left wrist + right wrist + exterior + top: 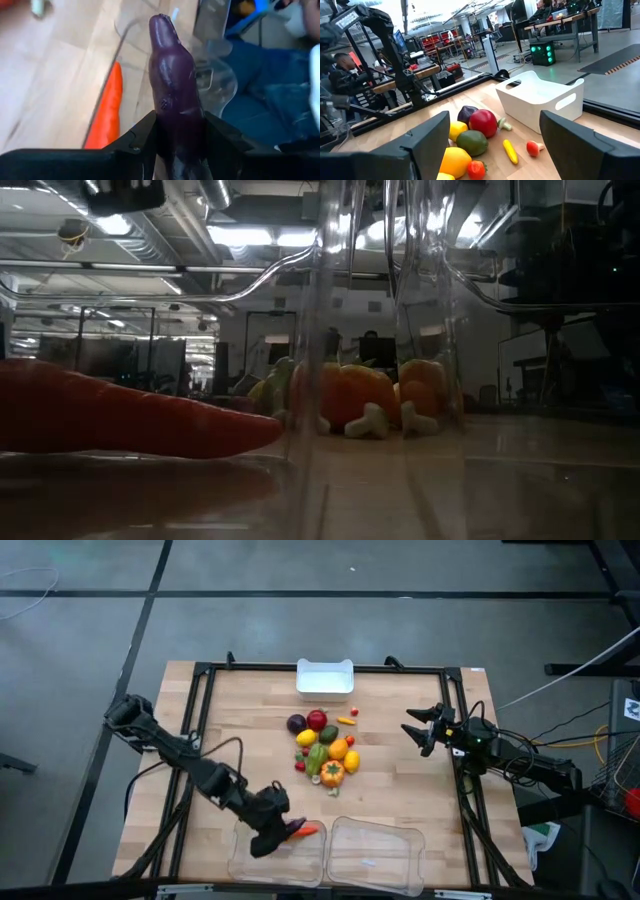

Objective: Sort produce into baskets
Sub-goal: Put the eggplant into the left transparent bin, then put the orange mushroom into the white bin

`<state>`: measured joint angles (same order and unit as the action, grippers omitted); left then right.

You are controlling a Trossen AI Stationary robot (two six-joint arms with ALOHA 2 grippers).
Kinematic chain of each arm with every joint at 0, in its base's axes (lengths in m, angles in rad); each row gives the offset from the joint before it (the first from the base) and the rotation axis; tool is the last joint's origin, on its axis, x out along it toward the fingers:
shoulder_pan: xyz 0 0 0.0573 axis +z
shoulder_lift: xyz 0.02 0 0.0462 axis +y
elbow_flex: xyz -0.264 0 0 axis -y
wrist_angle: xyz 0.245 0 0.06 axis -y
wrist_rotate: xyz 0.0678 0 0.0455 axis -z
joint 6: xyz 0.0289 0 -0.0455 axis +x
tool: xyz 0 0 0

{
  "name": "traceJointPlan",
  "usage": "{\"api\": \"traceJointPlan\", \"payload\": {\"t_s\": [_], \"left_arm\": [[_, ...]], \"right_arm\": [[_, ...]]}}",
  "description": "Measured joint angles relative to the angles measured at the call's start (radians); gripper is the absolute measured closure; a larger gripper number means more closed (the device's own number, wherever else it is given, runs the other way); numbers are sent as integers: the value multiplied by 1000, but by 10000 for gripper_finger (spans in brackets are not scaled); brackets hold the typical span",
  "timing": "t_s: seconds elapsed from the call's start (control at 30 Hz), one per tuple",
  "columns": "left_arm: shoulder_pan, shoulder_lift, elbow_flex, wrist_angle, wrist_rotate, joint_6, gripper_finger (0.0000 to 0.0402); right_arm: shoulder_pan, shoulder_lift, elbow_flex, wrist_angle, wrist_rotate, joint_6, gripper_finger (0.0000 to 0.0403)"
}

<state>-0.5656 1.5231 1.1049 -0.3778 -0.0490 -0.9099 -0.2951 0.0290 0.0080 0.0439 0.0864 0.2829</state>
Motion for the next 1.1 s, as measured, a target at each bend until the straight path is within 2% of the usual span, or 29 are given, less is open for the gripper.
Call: {"api": "traceJointPlan", "payload": {"t_s": [0.23, 0.47, 0.83, 1.1], "left_arm": [[-22, 107, 0, 36, 2, 53, 272], [-21, 159, 0, 37, 6, 79, 267], [-1, 172, 0, 22, 21, 50, 183], [47, 168, 0, 22, 115, 42, 173]], "right_arm": [[0, 0, 0, -1, 0, 0, 98], [0, 0, 0, -1, 0, 0, 98], [0, 0, 0, -1, 0, 0, 98], [0, 0, 7, 3, 0, 0, 98]]}}
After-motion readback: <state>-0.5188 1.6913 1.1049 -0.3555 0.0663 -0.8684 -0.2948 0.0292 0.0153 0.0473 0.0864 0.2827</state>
